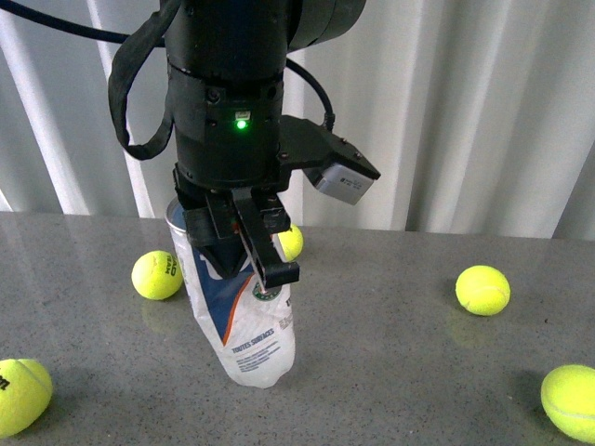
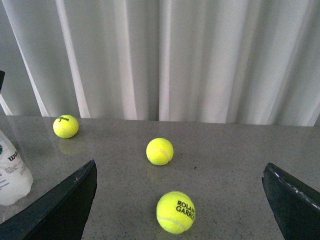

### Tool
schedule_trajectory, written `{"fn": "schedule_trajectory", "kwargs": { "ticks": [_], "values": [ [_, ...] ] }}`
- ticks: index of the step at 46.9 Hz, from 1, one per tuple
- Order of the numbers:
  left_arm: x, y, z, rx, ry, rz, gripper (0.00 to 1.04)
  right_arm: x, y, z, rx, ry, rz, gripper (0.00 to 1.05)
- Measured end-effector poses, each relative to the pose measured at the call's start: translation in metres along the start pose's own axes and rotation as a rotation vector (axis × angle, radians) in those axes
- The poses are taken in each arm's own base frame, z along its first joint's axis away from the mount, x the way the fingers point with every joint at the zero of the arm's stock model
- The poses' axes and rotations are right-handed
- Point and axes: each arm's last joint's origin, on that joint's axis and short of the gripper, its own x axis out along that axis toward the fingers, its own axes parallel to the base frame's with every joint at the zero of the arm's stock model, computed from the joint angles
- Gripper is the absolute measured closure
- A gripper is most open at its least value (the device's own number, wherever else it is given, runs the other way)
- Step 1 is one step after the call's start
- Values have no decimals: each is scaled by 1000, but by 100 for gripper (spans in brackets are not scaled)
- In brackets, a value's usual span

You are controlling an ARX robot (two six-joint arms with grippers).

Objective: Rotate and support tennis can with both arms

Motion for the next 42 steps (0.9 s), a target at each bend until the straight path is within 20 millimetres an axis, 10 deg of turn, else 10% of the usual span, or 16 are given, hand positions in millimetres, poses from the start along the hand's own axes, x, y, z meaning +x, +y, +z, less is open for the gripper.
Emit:
{"fn": "schedule_trajectory", "kwargs": {
  "ticks": [12, 42],
  "values": [
    [7, -5, -1, 18, -8, -45, 100, 0, 0, 0, 0, 0, 0, 7],
    [-13, -1, 3, -39, -106, -58, 6, 0, 0, 0, 0, 0, 0, 7]
  ]
}}
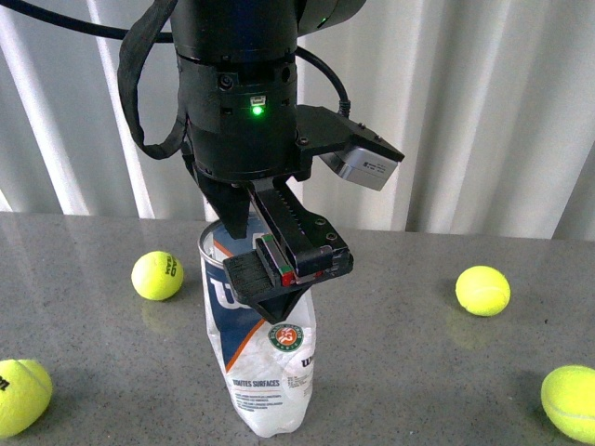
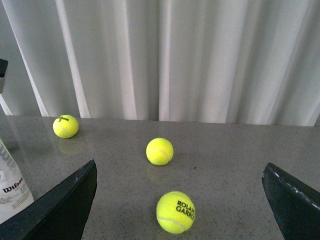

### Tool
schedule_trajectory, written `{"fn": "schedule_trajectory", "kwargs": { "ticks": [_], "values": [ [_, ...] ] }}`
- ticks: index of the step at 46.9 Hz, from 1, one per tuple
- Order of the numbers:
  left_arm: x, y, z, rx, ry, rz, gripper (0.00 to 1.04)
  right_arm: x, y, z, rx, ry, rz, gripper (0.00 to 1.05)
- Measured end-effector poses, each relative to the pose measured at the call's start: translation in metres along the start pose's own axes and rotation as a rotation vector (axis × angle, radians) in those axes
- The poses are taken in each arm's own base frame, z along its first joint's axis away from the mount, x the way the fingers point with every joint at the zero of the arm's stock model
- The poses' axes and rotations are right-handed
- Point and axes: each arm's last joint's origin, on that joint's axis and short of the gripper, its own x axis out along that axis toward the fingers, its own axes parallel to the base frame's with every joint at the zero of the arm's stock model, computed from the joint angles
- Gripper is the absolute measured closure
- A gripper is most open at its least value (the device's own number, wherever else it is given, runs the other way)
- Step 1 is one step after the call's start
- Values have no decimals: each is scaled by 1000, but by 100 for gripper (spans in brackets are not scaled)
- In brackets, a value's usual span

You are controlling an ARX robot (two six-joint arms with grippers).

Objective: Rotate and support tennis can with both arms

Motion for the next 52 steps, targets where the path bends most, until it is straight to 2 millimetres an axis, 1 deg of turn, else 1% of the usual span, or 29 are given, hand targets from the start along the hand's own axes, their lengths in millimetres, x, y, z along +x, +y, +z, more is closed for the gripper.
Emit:
{"fn": "schedule_trajectory", "kwargs": {
  "ticks": [2, 10, 19, 21, 24, 27, 35, 42, 43, 44, 45, 46, 47, 49, 50, 52],
  "values": [
    [-4, 0, -2, -26, -23, 4, 7, 0, 0, 0, 0, 0, 0, 7],
    [-21, -7, -19, -133, -125, 2, 7, 0, 0, 0, 0, 0, 0, 7],
    [-26, -17, -37, -261, -260, -44, 7, 0, 0, 0, 0, 0, 0, 7],
    [-29, -18, -42, -317, -319, -40, 7, 0, 0, 0, 0, 0, 0, 7],
    [-28, -21, -48, -409, -394, -22, 7, 0, 0, 0, 0, 0, 0, 7],
    [-30, -21, -51, -469, -447, -10, 7, 0, 0, 0, 0, 0, 0, 7],
    [-31, -21, -54, -557, -467, -18, 7, 0, 0, 0, 0, 0, 0, 7],
    [-30, -21, -55, -578, -462, -25, 7, 0, 0, 0, 0, 0, 0, 7],
    [-28, -23, -54, -591, -487, 40, 9, 0, 0, 0, 0, 0, 0, 7],
    [-27, -23, -54, -601, -498, 65, 10, 0, 0, 0, 0, 0, 0, 7],
    [-23, -23, -57, -640, -553, 199, 14, 0, 0, 0, 0, 0, 0, 7],
    [-20, -24, -61, -674, -594, 292, 18, 0, 0, 0, 0, 0, 0, 7],
    [-18, -24, -64, -695, -614, 338, 20, 0, 0, 0, 0, 0, 0, 7],
    [-11, -28, -77, -770, -700, 497, 27, 0, 0, 0, 0, 0, 0, 7],
    [-10, -29, -81, -787, -723, 530, 28, 0, 0, 0, 0, 0, 0, 7],
    [-7, -32, -98, -851, -837, 628, 36, 0, 0, 0, 0, 0, -2, 7]
  ]
}}
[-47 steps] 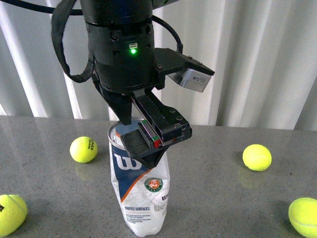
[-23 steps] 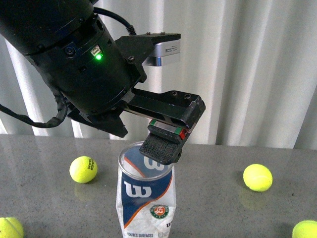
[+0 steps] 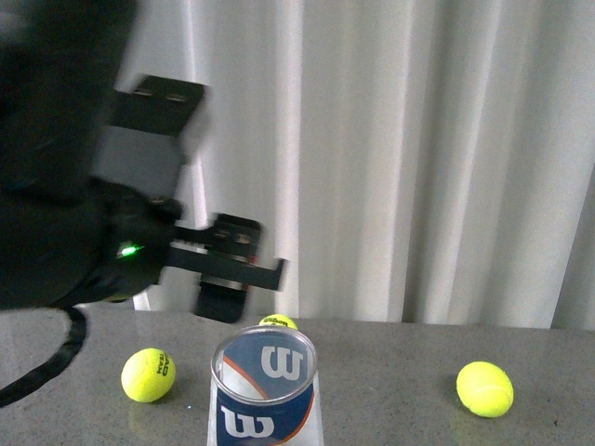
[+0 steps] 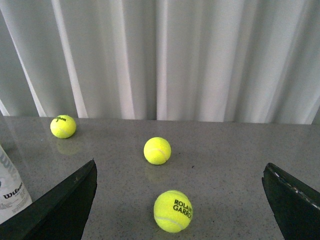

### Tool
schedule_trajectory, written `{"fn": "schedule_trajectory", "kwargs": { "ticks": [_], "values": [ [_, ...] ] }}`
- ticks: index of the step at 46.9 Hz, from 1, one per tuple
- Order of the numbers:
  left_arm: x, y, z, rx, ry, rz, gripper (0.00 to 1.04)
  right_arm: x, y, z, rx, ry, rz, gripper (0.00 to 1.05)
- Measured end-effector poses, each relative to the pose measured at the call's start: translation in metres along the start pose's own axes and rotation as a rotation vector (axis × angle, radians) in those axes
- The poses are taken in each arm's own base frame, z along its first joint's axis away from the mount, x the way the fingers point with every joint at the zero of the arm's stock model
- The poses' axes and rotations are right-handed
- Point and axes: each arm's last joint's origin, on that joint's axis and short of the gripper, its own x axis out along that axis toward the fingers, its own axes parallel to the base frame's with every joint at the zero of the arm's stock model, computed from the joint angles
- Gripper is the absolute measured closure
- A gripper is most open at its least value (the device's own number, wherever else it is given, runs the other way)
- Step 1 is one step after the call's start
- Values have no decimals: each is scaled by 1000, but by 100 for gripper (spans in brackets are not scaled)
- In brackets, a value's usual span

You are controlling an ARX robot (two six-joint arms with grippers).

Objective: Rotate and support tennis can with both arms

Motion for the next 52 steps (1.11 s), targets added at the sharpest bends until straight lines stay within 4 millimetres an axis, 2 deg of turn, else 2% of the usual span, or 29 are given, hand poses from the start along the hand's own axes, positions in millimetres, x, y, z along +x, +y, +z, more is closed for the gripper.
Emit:
{"fn": "schedule_trajectory", "kwargs": {
  "ticks": [3, 7, 11, 17, 28, 41, 52],
  "values": [
    [-14, 18, -9, -89, -171, 41, 46, 0, 0, 0, 0, 0, -2, 7],
    [-31, 37, -18, -143, -282, 63, 59, 0, 0, 0, 0, 0, -1, 7],
    [-46, 52, -34, -159, -306, 75, 73, 0, 0, 0, 0, 0, 2, 7],
    [-64, 67, -67, -152, -270, 51, 102, 0, 0, 0, 0, 0, 1, 7],
    [-89, 85, -90, -159, -282, 67, 101, 0, 0, 0, 0, 0, 2, 7],
    [-111, 95, -112, -158, -277, 64, 101, 0, 0, 0, 0, 0, 2, 7],
    [-123, 105, -123, -157, -277, 52, 101, 0, 0, 0, 0, 0, 2, 7]
  ]
}}
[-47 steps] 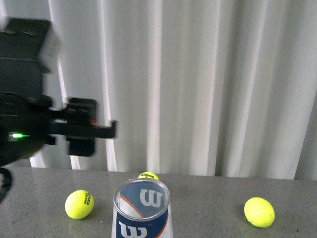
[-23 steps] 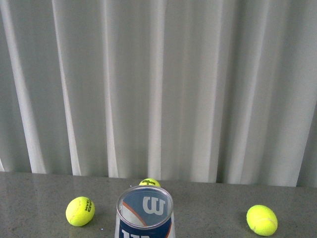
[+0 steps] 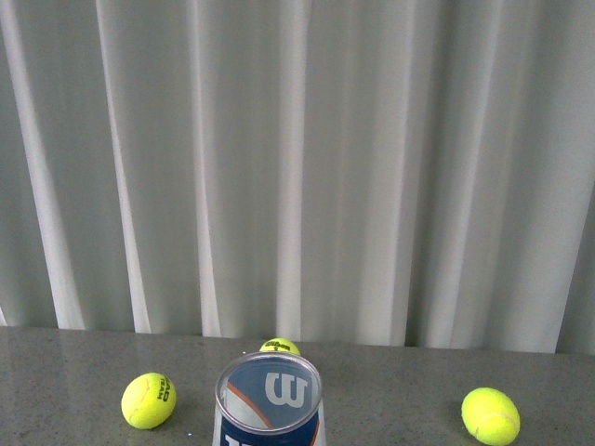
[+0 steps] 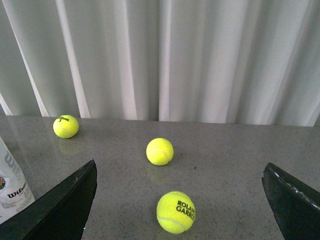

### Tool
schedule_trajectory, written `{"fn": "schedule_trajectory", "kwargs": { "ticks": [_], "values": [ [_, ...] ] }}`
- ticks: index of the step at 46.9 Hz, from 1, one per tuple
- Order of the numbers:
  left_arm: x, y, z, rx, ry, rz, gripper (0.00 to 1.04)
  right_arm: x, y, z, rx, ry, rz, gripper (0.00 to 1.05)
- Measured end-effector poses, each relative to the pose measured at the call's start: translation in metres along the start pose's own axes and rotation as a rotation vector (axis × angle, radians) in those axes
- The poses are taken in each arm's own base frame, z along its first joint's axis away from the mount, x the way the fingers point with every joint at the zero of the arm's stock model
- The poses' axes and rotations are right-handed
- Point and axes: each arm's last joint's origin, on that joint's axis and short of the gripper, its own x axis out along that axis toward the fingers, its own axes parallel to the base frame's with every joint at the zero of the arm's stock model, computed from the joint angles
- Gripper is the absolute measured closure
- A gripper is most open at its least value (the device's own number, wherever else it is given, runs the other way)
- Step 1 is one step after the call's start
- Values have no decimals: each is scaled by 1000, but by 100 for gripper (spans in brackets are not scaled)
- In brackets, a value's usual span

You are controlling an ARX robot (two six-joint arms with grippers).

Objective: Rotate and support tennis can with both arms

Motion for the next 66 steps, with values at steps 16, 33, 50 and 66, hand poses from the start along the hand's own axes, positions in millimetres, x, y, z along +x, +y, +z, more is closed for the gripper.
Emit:
{"fn": "schedule_trajectory", "kwargs": {
  "ticks": [16, 33, 50, 66],
  "values": [
    [-17, 2, -2, 0, -31, 16, 101, 0, 0, 0, 0, 0, 0, 7],
    [-29, 2, 0, 0, -36, 16, 101, 0, 0, 0, 0, 0, 0, 7],
    [-38, 2, -1, 0, -37, 16, 101, 0, 0, 0, 0, 0, 0, 7],
    [-51, 2, -4, 0, -34, 14, 101, 0, 0, 0, 0, 0, 0, 7]
  ]
}}
